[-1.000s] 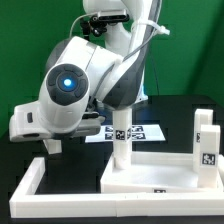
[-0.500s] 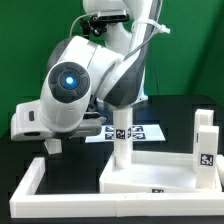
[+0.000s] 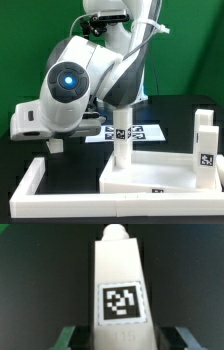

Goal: Assemble desk

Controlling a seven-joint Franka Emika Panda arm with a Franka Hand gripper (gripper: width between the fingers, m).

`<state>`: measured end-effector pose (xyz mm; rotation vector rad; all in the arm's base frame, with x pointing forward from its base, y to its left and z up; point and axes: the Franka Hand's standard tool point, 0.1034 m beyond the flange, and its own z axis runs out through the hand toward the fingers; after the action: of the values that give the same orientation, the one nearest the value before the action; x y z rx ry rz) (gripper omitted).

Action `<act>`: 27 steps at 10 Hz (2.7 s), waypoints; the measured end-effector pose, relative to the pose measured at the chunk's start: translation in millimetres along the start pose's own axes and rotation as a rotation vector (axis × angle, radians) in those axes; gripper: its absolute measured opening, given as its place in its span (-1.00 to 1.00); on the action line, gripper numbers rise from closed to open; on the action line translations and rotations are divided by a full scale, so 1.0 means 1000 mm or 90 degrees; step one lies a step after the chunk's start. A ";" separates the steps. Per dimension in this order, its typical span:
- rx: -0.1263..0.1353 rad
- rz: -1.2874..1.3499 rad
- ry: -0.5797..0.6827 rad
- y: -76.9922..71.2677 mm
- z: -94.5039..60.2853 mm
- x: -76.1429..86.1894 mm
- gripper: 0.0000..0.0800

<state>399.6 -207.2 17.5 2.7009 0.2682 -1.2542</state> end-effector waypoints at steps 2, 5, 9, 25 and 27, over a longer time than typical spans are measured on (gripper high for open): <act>0.000 0.000 0.000 0.000 0.000 0.000 -0.28; 0.020 -0.004 -0.016 0.003 -0.025 -0.018 -0.28; 0.044 0.002 0.022 0.004 -0.066 -0.042 -0.27; 0.022 0.100 0.642 -0.007 -0.280 -0.003 -0.27; -0.009 0.096 0.701 -0.006 -0.284 -0.001 -0.27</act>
Offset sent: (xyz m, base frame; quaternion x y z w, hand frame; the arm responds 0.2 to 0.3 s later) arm 0.0000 0.0000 0.0000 0.0000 0.0000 0.0000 1.0000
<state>607.7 -141.5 199.6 3.0073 0.1646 0.3695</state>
